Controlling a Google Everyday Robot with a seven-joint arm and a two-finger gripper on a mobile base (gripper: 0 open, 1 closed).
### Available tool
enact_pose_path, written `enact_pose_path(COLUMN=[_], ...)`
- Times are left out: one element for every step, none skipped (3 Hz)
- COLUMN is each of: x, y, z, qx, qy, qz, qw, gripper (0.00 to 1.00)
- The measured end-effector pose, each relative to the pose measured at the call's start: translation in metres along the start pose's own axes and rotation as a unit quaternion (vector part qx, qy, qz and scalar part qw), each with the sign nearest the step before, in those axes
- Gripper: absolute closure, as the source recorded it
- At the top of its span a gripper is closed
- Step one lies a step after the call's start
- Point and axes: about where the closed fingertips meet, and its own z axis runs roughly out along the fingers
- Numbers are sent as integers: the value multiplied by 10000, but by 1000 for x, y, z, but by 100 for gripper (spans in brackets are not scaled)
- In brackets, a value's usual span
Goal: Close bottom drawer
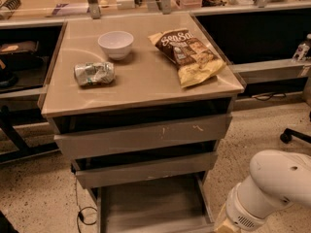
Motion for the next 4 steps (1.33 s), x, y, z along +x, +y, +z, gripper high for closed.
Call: enact_pose_path(x=[0,6,20,30], y=[0,-4,-17,-38], z=[-2,23,68,135], qx=[7,-161,-311,-442], qy=[3,-54,-81,-260], qz=[-5,107,407,836], qw=[10000,9998,9987,9952], gripper=[100,100,100,100])
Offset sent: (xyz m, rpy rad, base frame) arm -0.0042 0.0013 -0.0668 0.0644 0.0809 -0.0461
